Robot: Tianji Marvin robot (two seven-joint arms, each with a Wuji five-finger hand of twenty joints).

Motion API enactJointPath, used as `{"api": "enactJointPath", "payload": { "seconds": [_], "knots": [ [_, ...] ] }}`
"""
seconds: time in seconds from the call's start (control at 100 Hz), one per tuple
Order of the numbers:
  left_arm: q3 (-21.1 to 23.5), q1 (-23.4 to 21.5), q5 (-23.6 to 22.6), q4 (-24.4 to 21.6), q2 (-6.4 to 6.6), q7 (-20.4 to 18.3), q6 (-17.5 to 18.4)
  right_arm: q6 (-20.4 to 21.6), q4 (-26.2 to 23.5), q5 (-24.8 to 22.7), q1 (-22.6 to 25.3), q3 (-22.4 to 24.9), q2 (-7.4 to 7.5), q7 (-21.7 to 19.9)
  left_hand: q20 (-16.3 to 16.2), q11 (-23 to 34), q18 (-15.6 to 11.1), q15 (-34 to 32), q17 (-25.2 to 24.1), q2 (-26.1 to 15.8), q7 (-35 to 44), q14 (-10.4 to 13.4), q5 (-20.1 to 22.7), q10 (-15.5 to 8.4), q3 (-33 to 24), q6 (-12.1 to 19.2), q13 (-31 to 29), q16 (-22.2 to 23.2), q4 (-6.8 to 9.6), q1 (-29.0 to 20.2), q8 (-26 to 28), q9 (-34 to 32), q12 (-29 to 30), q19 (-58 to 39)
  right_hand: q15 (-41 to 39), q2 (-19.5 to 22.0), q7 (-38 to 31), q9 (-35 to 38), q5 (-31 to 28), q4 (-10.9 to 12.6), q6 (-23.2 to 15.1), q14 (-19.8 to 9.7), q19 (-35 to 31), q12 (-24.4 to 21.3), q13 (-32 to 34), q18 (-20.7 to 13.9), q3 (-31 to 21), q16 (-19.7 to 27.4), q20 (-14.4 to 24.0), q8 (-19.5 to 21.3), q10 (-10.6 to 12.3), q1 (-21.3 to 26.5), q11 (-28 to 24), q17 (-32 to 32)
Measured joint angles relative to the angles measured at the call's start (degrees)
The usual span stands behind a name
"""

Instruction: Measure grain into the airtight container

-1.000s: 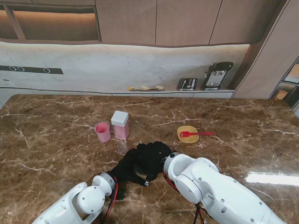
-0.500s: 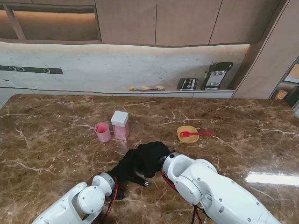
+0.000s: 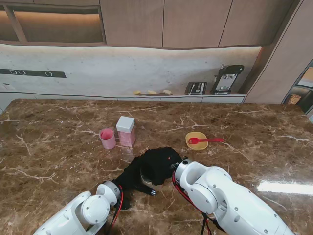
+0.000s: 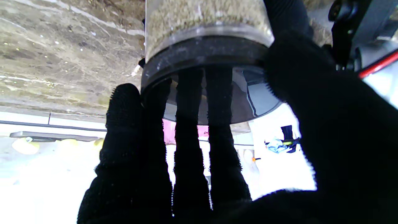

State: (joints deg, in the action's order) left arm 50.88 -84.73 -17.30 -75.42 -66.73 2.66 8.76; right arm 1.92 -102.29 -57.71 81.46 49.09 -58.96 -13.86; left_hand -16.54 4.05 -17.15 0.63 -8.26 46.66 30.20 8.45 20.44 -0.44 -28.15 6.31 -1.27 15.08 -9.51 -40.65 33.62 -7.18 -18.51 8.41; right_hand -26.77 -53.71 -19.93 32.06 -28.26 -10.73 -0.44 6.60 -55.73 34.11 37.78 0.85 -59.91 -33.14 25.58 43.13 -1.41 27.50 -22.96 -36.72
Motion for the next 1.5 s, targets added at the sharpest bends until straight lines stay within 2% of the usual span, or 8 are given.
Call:
{"api": "enactJointPath", "payload": {
  "seconds": [0.16,0.33,0.58,0.66,0.89,1.24,1.34,1.5],
  "knots": [
    [0.0,0.0,0.0,0.0,0.00,0.0,-0.1,0.0,-3.6,-0.9,4.2,5.3,-0.55,0.4,0.0,0.0,0.0,0.0,0.0,0.0,0.0,0.0,0.0,0.0,0.0,0.0,0.0,0.0,0.00,0.0,0.0,0.0,0.0,0.0,0.0,0.0,-0.4,0.5,0.0,-0.6,0.0,0.0,0.0,0.0,0.4,0.0,0.0,0.0,-0.6,-0.1,0.0,0.0,0.4,-0.2],
    [0.1,0.0,-0.1,-0.1,0.00,0.0,-0.1,-0.8,-7.4,-5.6,10.2,12.1,-0.87,0.4,0.0,0.6,0.0,0.0,0.0,0.0,0.0,0.0,0.0,0.0,0.0,0.0,0.0,0.0,0.00,0.0,0.0,0.0,0.0,0.0,0.0,0.0,-0.4,0.6,0.0,-0.6,0.0,0.0,0.0,0.0,0.5,0.0,0.0,0.0,-0.6,-0.7,0.0,0.0,0.6,-0.2],
    [0.1,-0.2,-0.2,-0.2,0.00,0.0,-0.2,-7.8,-7.3,-11.9,16.7,17.9,-0.87,1.6,0.0,0.6,0.1,0.0,0.0,0.0,0.0,0.0,0.0,0.0,0.0,0.0,0.0,0.0,0.00,0.0,0.0,0.0,0.0,0.0,0.0,0.7,-0.4,0.6,0.0,-0.6,0.0,0.0,0.0,0.0,0.5,0.0,0.0,0.0,-0.6,-1.4,0.0,-0.6,0.7,-0.2],
    [0.2,-0.3,-0.3,-0.3,0.00,0.0,-0.3,-9.5,-6.3,-12.2,18.0,19.2,-0.86,1.6,0.0,0.6,0.1,0.0,0.1,0.0,0.0,0.0,0.0,0.0,0.0,0.0,0.0,0.0,0.00,0.0,0.0,0.0,0.0,0.0,0.0,0.7,-0.5,0.6,0.0,-0.6,0.0,0.0,0.0,0.0,0.5,0.0,0.0,0.0,-0.6,-1.4,0.0,-0.6,0.7,-0.2],
    [0.4,-0.6,-0.5,-0.5,0.00,0.2,-0.4,-15.4,-3.4,-15.6,20.1,20.5,-0.72,1.4,0.0,0.6,0.2,0.0,0.2,0.0,0.0,-0.1,-0.2,0.0,0.0,0.0,0.0,0.0,0.00,0.0,0.0,0.0,0.0,0.0,-0.1,1.3,-0.5,0.6,0.1,-0.6,0.0,0.0,0.0,0.0,0.5,0.0,0.0,0.0,-0.6,-1.5,0.0,-1.1,0.7,-0.1],
    [0.6,-0.7,-0.7,-0.6,0.00,0.2,-0.3,-18.4,3.9,-15.4,17.2,17.8,-0.28,2.9,0.0,0.6,0.2,0.0,0.2,0.0,0.0,-0.1,-0.7,0.0,-0.6,0.0,0.0,0.0,0.00,0.0,0.0,0.0,0.0,0.0,-0.1,2.6,-0.4,-0.9,1.8,-0.6,0.5,-0.2,0.0,0.0,-0.3,0.0,0.0,0.0,-1.3,-1.5,0.0,-1.3,0.6,2.2],
    [0.7,-0.8,-0.8,-0.7,0.00,0.1,-0.3,-19.0,4.3,-15.1,16.6,17.3,-0.24,2.3,0.0,0.6,0.2,0.0,0.2,-0.5,0.0,-0.1,-0.8,0.0,-0.6,0.0,0.0,0.0,0.00,0.0,0.0,0.0,0.0,0.0,0.0,3.8,-0.2,-3.2,3.7,-0.6,1.3,-0.9,1.5,-0.3,-1.9,0.0,0.0,0.0,-2.0,-1.7,0.2,-1.9,-0.6,4.8],
    [0.8,-1.0,-0.9,-0.8,0.00,0.1,-0.4,-19.3,4.3,-15.5,16.5,17.2,-0.21,0.5,0.0,0.6,0.2,0.0,0.2,-0.5,0.0,-0.1,-1.0,0.0,-0.6,0.0,0.0,0.0,0.00,0.0,0.0,0.0,0.0,0.0,1.3,7.0,2.1,-7.7,7.0,-0.3,3.5,-4.3,5.3,-2.7,-5.1,-0.1,-0.3,2.4,-2.1,-2.8,1.2,-3.8,-0.2,10.8]
  ]
}}
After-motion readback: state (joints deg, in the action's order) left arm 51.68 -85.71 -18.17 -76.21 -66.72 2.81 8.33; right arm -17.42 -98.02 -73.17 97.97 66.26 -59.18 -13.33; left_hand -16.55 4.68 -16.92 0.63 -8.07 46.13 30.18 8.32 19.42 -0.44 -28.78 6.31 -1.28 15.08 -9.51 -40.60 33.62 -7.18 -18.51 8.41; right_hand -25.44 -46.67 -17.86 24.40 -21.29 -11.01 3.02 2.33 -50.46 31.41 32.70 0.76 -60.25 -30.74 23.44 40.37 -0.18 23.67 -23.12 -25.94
